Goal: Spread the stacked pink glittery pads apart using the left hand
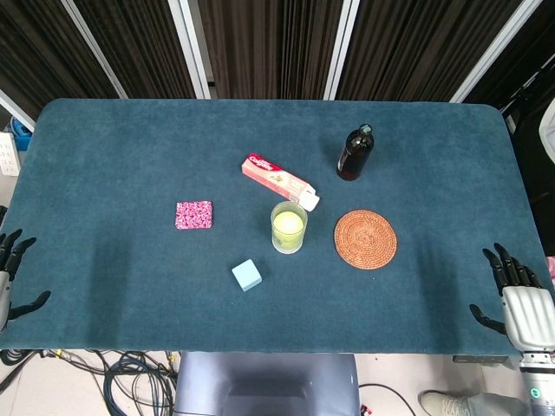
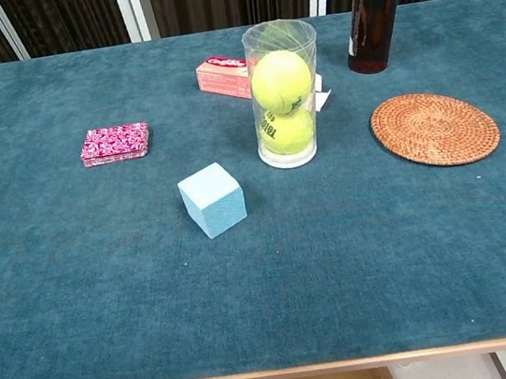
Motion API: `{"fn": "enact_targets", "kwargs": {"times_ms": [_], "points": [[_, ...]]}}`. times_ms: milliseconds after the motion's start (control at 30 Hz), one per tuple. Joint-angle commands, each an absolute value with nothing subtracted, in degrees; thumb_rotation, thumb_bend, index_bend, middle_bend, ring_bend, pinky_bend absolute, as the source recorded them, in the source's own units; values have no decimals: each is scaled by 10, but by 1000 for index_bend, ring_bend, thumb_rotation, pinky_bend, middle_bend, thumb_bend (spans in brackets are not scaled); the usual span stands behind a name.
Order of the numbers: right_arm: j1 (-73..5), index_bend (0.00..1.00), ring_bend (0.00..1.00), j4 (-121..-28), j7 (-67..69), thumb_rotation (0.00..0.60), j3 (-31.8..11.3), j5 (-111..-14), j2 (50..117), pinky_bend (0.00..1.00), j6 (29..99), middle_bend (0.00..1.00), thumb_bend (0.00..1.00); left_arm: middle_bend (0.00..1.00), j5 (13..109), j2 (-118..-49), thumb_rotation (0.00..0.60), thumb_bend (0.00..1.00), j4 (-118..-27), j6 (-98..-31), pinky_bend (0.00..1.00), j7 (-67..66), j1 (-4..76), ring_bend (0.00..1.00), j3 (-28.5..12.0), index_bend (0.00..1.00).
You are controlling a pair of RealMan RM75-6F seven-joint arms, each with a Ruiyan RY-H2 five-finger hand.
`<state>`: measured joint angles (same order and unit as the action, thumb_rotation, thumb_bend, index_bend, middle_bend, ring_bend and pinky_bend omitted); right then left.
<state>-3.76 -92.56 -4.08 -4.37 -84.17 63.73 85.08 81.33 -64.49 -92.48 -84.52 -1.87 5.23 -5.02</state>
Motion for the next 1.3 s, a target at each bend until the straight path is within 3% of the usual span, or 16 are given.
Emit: {"fn": "enact_targets", "kwargs": {"times_ms": [33,233,333,567,967,1300], "points": [[-38,68,104,-924,-37,600,-45,-837,635,196,847,15,200,142,783,-633,600,148,-944,-797,0,-5,89,22,-81,208],[-41,68,105,-924,-31,600,-45,-836,633,196,840,16,200,140,643,-574,600,149,-984,-590,0,-62,226,21,-160,222],[-40,68,105,-923,-27,600,-46,-835,633,196,841,16,200,136,568,-569,600,149,-980,-509,0,-103,290,21,-180,232],[-42,68,105,-918,-23,600,-47,-830,634,196,835,16,200,122,379,-620,600,149,-914,-393,0,-186,428,21,-176,249],[-48,68,105,-912,-20,600,-49,-823,636,197,823,16,200,114,197,-727,600,149,-800,-360,0,-271,575,19,-113,289],[-48,68,105,-910,-10,600,-50,-823,634,196,825,15,200,108,157,-769,600,149,-779,-369,0,-289,622,0,-74,303]]}}
